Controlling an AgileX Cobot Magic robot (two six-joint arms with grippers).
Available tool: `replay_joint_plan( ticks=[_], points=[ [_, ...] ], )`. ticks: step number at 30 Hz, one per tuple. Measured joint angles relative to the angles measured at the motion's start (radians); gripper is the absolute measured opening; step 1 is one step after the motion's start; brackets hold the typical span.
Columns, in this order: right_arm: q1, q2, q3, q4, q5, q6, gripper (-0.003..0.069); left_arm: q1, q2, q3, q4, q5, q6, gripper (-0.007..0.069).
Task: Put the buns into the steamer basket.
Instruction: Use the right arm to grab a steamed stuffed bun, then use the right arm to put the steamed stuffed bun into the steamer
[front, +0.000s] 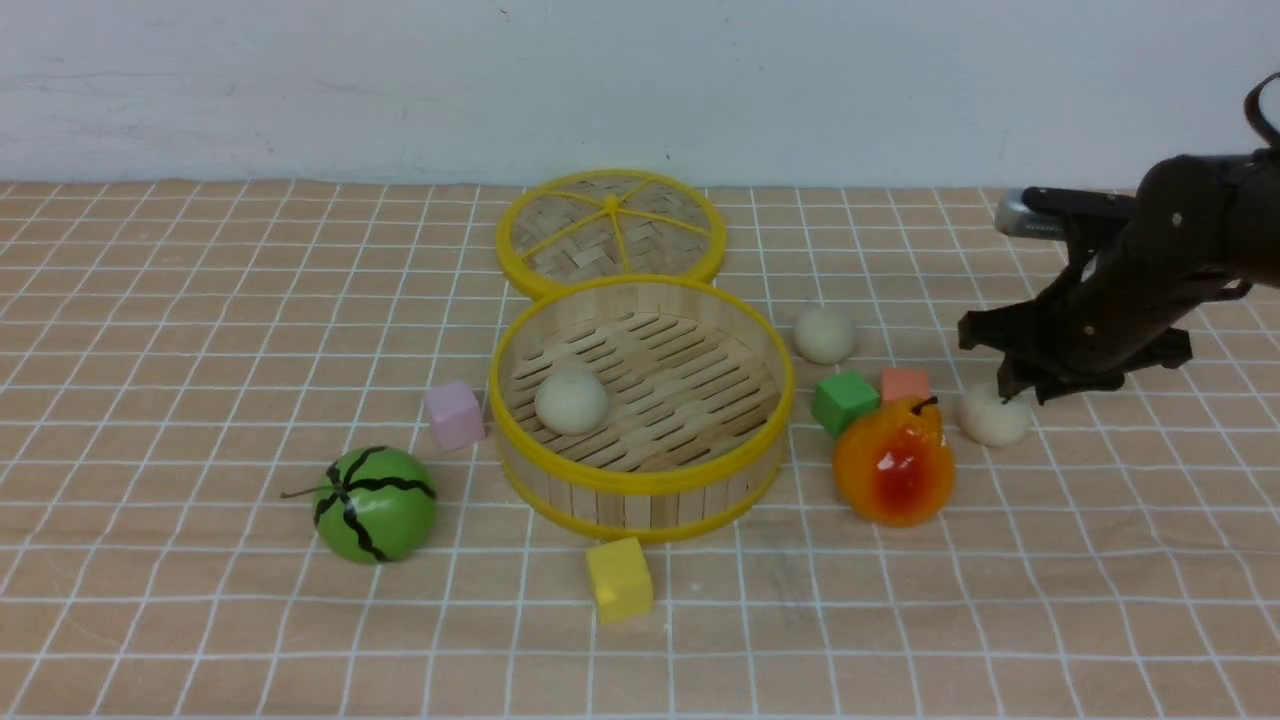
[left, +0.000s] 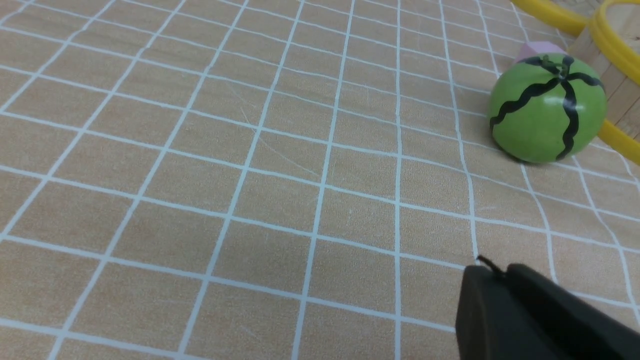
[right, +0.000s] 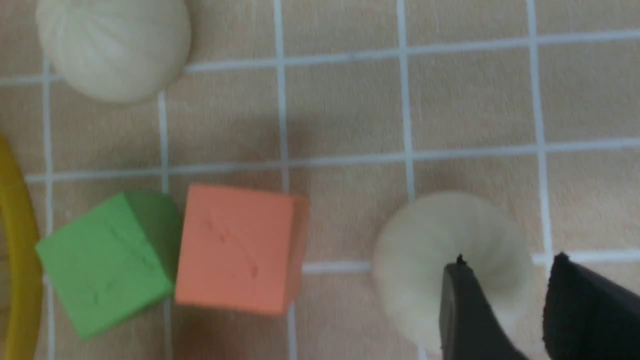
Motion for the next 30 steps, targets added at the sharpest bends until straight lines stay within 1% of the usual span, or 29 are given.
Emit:
replay_joint_plan(
  ticks=[4,7,9,11,12,13,15,18,20,21,22,25,27,30],
  points=[
    [0.000,0.036,0.000,0.037,-0.059,0.002,0.0239,0.000,0.000,0.000,0.000,0.000,0.000,0.0039],
    [0.000,0.052,-0.001,0.050,-0.065,0.003,0.0239,0.000,0.000,0.000,0.000,0.000,0.000,0.0039],
    [0.000,0.055,-0.002,0.053,-0.065,0.003,0.0226,0.000,0.000,0.000,0.000,0.000,0.000,0.0039],
    [0.000,0.055,-0.004,0.054,-0.063,0.003,0.0183,0.000,0.000,0.000,0.000,0.000,0.000,0.0039],
    [0.000,0.055,-0.008,0.057,-0.057,0.003,0.0137,0.000,0.000,0.000,0.000,0.000,0.000,0.0039],
    [0.000,0.055,-0.012,0.057,-0.052,0.003,0.0110,0.000,0.000,0.000,0.000,0.000,0.000,0.0039],
    [0.000,0.055,-0.039,0.061,-0.010,0.003,0.0013,0.000,0.000,0.000,0.000,0.000,0.000,0.0044],
    [0.000,0.050,-0.071,0.061,0.035,0.003,0.0000,0.000,0.000,0.000,-0.001,0.000,0.000,0.0048],
    [0.001,0.028,-0.141,0.075,0.112,0.003,0.0000,0.000,0.000,0.000,-0.001,0.000,0.000,0.0052],
    [0.001,0.026,-0.146,0.075,0.112,0.003,0.0000,0.000,0.000,0.000,-0.001,0.000,0.000,0.0052],
    [0.007,0.006,-0.188,0.097,0.153,-0.006,0.0000,0.000,0.000,0.000,-0.001,0.000,0.000,0.0055],
    [0.037,-0.044,-0.253,0.172,0.203,-0.052,0.0000,0.000,0.000,0.000,-0.001,0.000,0.000,0.0057],
    [0.071,-0.068,-0.269,0.241,0.222,-0.099,0.0000,0.000,0.000,0.000,-0.001,0.000,0.000,0.0058],
    [0.148,-0.067,-0.272,0.345,0.234,-0.170,0.0000,0.000,0.000,0.000,-0.001,0.000,0.000,0.0065]
  ],
)
